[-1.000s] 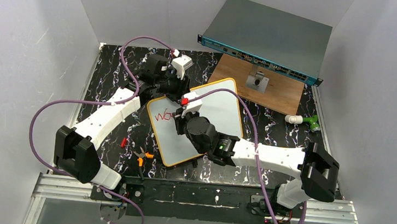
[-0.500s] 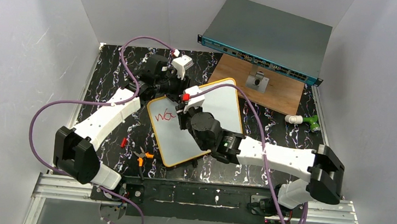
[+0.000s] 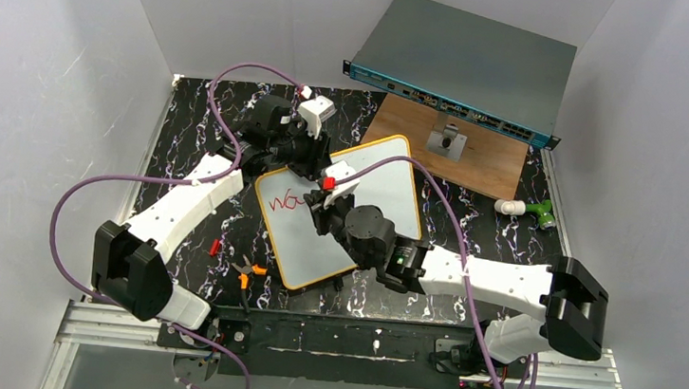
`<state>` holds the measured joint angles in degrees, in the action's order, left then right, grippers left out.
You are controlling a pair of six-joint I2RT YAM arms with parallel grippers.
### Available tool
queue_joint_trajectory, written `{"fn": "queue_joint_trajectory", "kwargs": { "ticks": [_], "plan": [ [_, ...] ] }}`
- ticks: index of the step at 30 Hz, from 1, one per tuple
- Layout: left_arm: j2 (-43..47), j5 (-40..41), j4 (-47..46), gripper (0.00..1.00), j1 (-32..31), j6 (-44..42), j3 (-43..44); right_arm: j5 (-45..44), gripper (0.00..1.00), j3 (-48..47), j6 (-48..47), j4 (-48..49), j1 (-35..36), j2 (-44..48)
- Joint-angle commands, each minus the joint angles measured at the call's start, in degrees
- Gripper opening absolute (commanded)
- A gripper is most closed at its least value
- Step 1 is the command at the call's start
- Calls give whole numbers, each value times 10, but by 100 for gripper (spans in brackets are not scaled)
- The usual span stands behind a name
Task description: Write a sentence on the whiteboard
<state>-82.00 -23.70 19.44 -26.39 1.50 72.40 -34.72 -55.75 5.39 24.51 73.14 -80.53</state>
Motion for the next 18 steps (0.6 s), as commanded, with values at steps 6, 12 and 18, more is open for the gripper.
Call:
{"fn": "queue_joint_trajectory", "kwargs": {
  "ticks": [6, 12, 18],
  "plan": [
    [43, 10, -12, 0, -1, -12, -5, 28, 1, 20, -17, 84, -4, -3],
    [45, 2, -19, 0, -2, -2, -10, 68, 1, 55, -7, 164, -17, 0],
    [49, 2, -22, 0, -3, 2, -10, 48, 1, 68, 23, 202, -21, 0]
  ]
}}
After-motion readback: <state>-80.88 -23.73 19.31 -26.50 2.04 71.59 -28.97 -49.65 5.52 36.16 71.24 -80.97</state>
